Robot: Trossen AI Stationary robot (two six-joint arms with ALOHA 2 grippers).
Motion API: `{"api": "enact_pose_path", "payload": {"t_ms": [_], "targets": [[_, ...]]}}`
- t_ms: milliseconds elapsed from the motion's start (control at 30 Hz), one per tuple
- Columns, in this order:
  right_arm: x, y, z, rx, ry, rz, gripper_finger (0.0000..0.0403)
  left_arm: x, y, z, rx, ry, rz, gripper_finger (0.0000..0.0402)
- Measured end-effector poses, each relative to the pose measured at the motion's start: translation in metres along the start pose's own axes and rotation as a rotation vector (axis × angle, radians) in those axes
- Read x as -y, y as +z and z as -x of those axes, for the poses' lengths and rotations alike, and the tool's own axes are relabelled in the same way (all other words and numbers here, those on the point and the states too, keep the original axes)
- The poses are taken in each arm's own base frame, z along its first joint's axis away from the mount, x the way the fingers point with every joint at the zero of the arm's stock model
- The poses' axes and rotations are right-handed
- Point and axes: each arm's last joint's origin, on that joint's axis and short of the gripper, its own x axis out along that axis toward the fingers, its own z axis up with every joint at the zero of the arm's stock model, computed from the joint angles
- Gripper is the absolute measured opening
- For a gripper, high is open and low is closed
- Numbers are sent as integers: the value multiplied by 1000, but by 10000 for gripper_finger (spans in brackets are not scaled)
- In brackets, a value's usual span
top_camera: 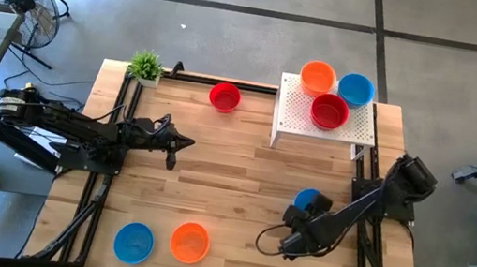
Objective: Pick & Place Mini bowls
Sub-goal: Stack the blue bowl on top of the blue bowl on the shelf
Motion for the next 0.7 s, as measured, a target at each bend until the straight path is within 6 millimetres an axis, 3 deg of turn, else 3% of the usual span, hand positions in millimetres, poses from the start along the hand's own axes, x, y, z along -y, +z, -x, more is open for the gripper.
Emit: {"api": "enact_pose_path", "payload": {"t_ms": [233,467,700], "targets": [[-6,8,-10,-12,27,-12,100,0,0,0,0,-1,0,1],[-5,10,-11,-33,46,-5,10,0,0,0,0,0,0,1],[-9,20,10,5,61,47,6,0,0,0,0,-1,0,1]]}}
